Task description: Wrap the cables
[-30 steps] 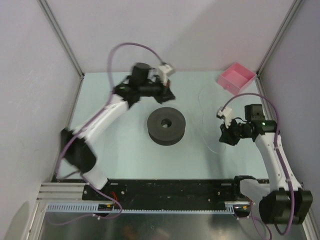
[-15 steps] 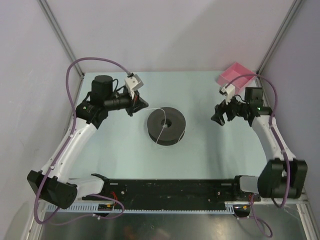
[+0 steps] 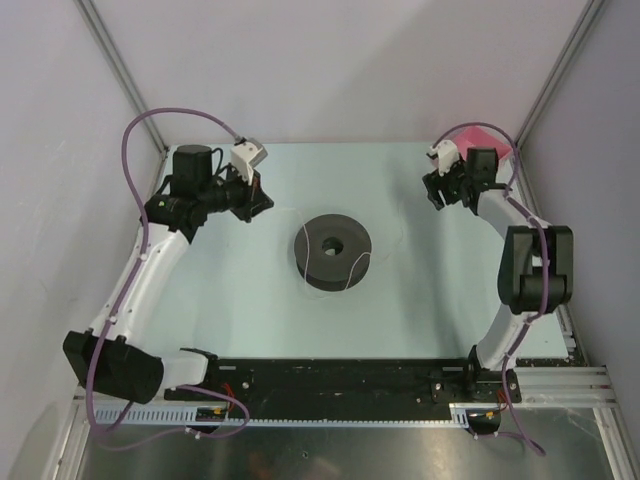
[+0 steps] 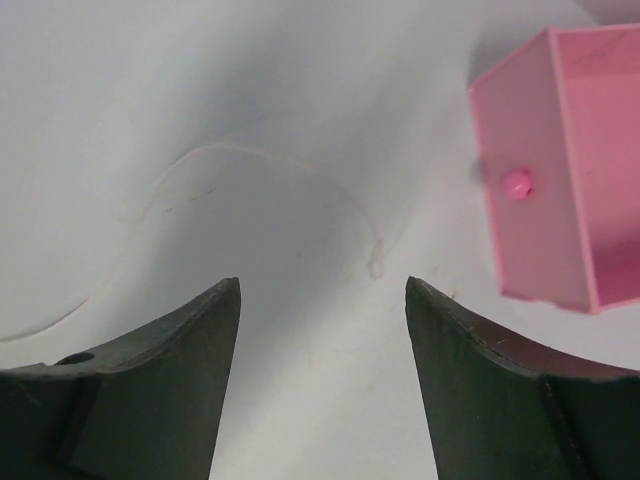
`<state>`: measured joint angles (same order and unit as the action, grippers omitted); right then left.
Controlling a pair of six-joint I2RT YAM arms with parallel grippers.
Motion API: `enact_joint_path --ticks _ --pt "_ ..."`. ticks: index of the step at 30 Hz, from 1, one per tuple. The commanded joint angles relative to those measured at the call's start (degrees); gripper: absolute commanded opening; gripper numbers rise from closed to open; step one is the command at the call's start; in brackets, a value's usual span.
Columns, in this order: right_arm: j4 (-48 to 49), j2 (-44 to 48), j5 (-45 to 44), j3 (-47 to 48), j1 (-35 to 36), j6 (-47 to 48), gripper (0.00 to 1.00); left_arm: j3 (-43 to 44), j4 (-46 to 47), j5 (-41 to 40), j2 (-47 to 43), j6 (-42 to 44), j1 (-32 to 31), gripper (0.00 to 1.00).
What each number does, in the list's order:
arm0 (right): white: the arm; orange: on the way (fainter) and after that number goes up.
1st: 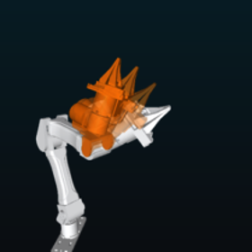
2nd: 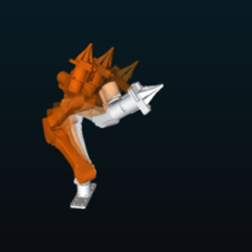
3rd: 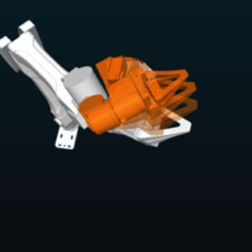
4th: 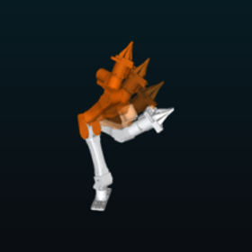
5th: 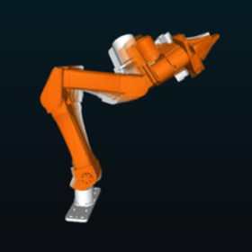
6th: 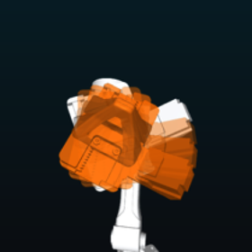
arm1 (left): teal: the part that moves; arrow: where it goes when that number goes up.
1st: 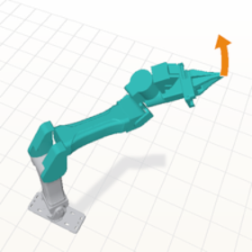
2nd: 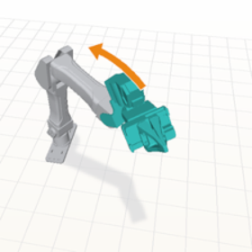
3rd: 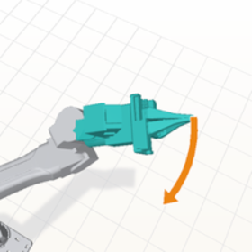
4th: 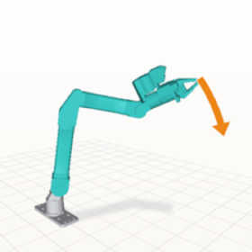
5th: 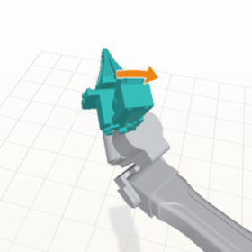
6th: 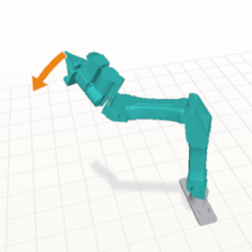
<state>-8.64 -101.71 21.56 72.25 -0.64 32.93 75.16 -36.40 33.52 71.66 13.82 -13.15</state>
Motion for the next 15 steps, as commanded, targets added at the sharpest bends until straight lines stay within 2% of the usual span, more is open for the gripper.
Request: enact_joint_path --ticks 1,7,10,15 --pt "7.6 -6.9 -12.7 5.6 3.6 4.2 0.7 3.8 -0.6 0.5 3.0 -4.7 2.7 0.0" --pt "8.9 -15.4 -20.7 12.4 4.4 3.6 0.65 5.7 -0.7 4.9 5.9 -6.5 5.8 0.02" --pt "7.2 -18.6 -21.4 14.7 4.1 3.9 0.63 6.6 -0.7 5.7 7.4 -7.7 7.0 0.09" --pt "3.0 -20.9 -19.8 15.7 3.4 5.8 0.59 8.4 -0.8 6.9 10.2 -10.3 9.9 0.15"
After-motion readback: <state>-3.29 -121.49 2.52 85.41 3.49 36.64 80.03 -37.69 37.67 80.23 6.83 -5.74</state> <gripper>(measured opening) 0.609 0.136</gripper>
